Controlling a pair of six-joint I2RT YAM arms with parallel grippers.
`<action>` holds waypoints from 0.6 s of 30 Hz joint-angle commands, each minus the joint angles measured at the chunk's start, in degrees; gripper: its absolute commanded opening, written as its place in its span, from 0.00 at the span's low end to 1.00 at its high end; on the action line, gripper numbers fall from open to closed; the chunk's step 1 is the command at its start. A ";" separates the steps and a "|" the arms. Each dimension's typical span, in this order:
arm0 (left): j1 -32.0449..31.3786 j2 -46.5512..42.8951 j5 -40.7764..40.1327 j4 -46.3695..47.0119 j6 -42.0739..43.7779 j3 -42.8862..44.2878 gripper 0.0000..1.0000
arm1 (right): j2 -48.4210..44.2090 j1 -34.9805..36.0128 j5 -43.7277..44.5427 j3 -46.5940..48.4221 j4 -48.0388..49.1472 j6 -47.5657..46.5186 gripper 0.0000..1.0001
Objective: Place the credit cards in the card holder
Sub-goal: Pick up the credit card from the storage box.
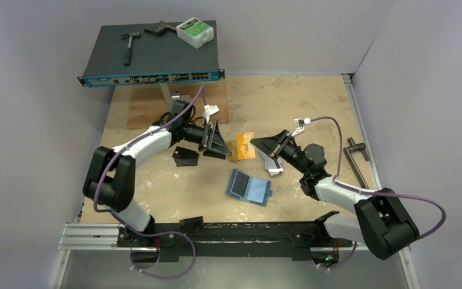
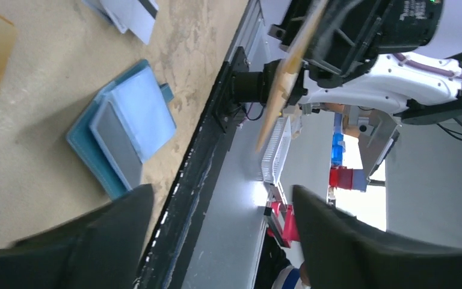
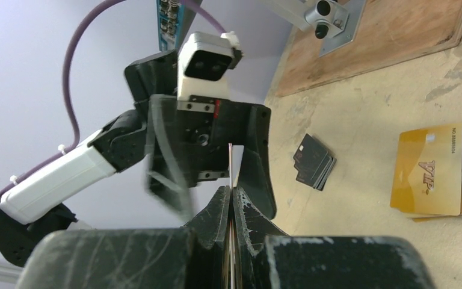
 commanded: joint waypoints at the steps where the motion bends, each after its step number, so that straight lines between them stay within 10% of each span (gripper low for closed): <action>1: -0.01 -7.97 1.65 12.67 -3.80 -3.37 1.00 | -0.72 0.14 -0.33 -0.59 3.35 0.89 0.00; 9: -0.51 -2.91 -0.37 60.75 -35.50 -17.05 1.00 | 3.76 0.82 -1.58 0.39 9.53 3.79 0.00; 18: -0.93 1.65 -1.73 79.88 -44.56 -18.20 0.99 | 9.38 3.45 -1.53 2.99 13.64 4.93 0.00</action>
